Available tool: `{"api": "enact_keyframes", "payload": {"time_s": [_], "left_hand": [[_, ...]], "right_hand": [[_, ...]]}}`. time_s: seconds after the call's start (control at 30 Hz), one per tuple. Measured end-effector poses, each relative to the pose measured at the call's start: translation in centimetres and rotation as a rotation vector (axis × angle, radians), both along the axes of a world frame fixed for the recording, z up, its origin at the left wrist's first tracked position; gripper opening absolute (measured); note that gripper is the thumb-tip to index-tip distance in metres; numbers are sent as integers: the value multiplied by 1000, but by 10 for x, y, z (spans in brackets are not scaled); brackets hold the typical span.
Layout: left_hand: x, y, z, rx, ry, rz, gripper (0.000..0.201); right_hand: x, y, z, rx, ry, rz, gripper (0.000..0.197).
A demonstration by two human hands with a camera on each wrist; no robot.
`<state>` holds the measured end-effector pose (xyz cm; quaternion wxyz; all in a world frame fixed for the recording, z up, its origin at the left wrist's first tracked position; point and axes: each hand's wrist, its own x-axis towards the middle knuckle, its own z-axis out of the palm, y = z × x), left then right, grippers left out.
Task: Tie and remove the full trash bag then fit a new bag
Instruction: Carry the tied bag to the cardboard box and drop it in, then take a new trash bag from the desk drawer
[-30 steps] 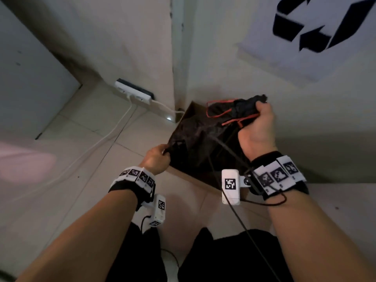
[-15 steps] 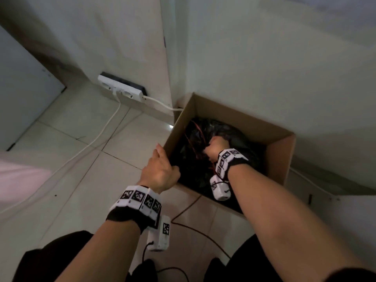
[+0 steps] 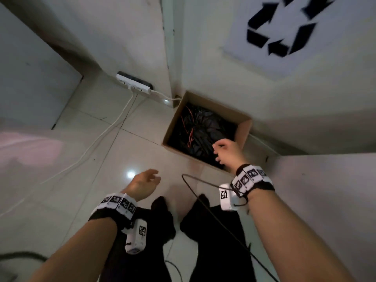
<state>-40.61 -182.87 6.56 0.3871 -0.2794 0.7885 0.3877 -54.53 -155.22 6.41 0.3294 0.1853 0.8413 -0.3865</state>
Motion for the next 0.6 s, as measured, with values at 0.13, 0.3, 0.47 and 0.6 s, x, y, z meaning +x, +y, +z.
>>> {"api": "enact_keyframes", "payload": {"time_s": [0.13,0.3,0.47,0.6], "left_hand": [[66,-17,64,23,-171,-112,33],[98,-27,101,25,-251,-398,48],[78,45,166,35,-122,-839,40],[78,144,207,156,-24,-1066,40]], "right_hand": [[70,13,104,-82,-2,-104,27],[174,27,194,-214,-41,-313,8],[311,56,206,-167,-130,-551,11],[431,87,202,-159,-209,-911,23]]}}
